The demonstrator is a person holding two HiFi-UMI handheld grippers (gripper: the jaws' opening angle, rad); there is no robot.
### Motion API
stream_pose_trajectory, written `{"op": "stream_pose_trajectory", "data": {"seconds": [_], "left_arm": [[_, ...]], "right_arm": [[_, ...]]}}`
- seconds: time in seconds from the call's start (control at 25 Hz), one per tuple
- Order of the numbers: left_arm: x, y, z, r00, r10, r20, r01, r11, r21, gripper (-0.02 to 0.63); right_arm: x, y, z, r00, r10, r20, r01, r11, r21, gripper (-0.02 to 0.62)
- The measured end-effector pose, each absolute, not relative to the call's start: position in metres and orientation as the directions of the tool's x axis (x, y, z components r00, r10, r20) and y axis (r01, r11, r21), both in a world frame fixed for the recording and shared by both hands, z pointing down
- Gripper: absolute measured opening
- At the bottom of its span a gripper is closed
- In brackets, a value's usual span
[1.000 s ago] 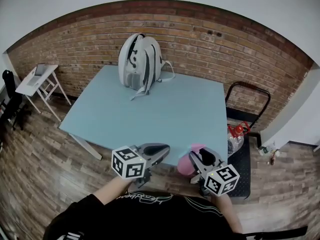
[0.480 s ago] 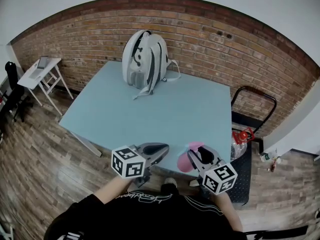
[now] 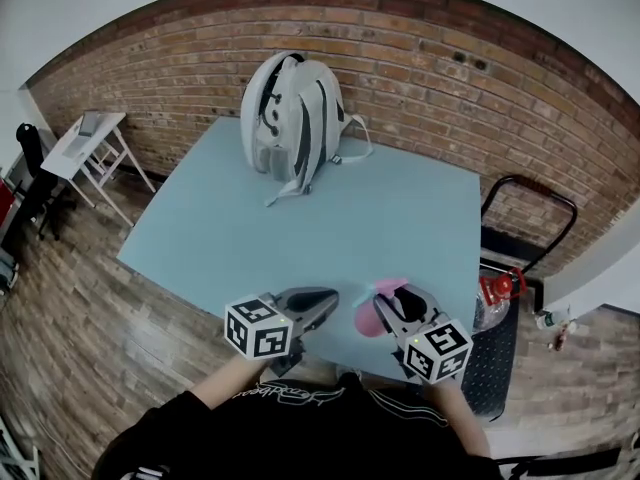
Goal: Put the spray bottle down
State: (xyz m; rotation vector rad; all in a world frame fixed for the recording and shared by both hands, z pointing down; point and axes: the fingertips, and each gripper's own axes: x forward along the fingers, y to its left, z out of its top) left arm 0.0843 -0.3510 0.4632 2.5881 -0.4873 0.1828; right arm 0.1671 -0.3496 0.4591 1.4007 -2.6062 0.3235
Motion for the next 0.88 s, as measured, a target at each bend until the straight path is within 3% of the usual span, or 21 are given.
{"op": "stream_pose_trajectory", "data": {"seconds": [0.32, 0.88], "left_arm": [[0.087, -0.396, 0.485, 0.921, -0.323, 0.219, -0.390, -0.779, 0.491, 0.008], [0.080, -0.416, 0.523, 0.899, -0.336, 0.282, -0.437, -0.739, 0.513, 0.008]], "right_arm": [[0.172, -0.409, 0.482, -0.551, -0.777, 0.305, -0.826, 0.560, -0.065, 0.137], [0.173, -0.462, 0.521, -0.559, -0.773, 0.300, -0.824, 0.560, -0.090, 0.137]]}}
